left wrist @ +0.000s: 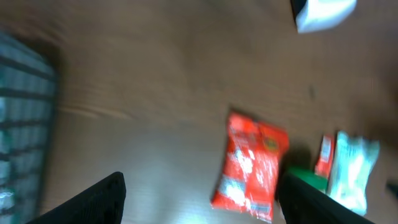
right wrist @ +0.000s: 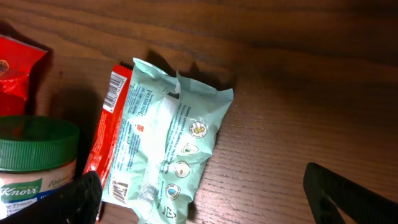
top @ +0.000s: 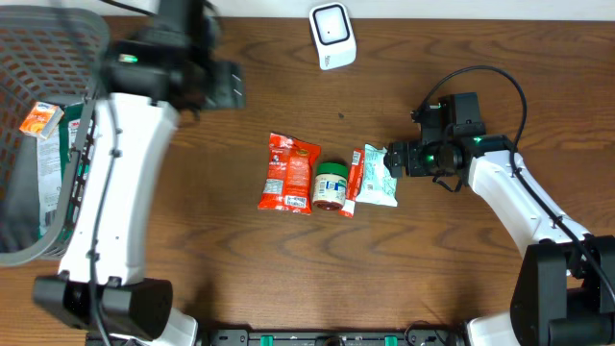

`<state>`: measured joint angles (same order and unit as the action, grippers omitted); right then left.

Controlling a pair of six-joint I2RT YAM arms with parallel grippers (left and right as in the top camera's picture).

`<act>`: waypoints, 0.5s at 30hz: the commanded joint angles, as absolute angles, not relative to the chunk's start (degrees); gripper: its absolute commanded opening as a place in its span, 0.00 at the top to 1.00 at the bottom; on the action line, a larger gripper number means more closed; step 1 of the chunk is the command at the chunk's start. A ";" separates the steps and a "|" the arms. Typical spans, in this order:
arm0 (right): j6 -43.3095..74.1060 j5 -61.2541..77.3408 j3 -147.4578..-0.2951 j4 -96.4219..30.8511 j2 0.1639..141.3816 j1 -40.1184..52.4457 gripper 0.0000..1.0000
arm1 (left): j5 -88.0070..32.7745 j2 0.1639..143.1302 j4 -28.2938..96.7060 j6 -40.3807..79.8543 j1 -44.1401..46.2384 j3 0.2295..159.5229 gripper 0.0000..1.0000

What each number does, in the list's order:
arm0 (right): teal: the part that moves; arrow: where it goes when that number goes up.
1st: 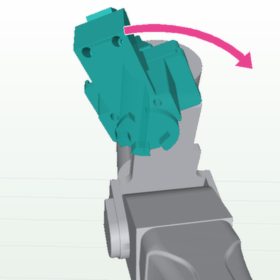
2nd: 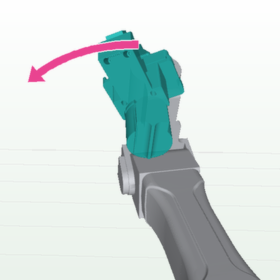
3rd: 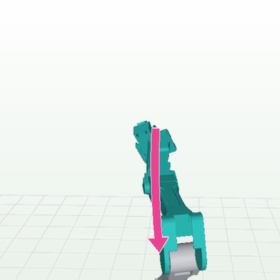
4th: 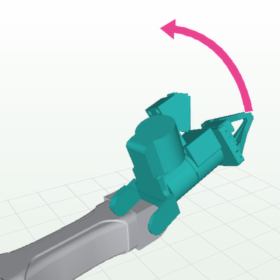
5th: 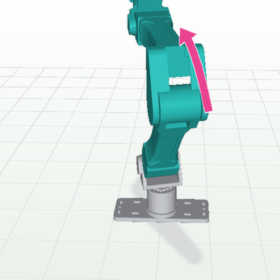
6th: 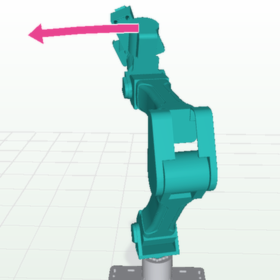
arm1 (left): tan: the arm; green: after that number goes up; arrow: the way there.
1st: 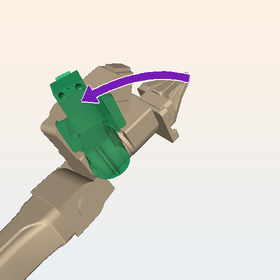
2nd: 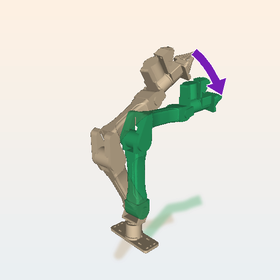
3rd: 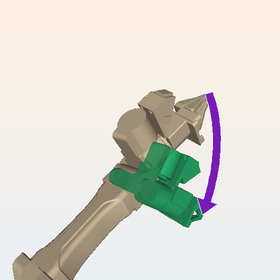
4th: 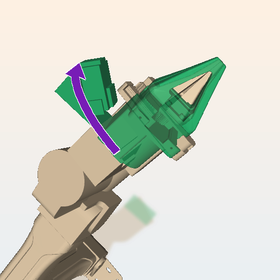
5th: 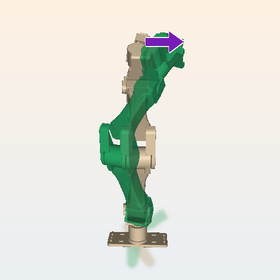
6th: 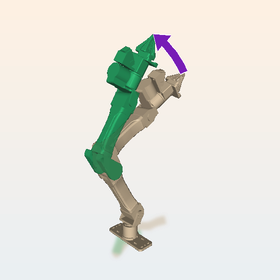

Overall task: Scan the item barcode
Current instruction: 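Reach into the basket and grasp the orange Kleenex pack with left gripper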

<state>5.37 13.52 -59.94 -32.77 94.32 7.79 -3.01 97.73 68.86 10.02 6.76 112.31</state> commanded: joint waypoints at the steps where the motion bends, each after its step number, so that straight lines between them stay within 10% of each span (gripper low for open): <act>1: 5.08 12.95 -60.36 -32.80 94.08 7.44 0.01 | -1.89 95.35 69.63 8.84 0.49 119.24 0.21; 15: 5.08 12.95 -60.36 -32.80 94.08 7.44 0.01 | -1.87 96.71 68.73 13.06 -22.90 118.87 0.21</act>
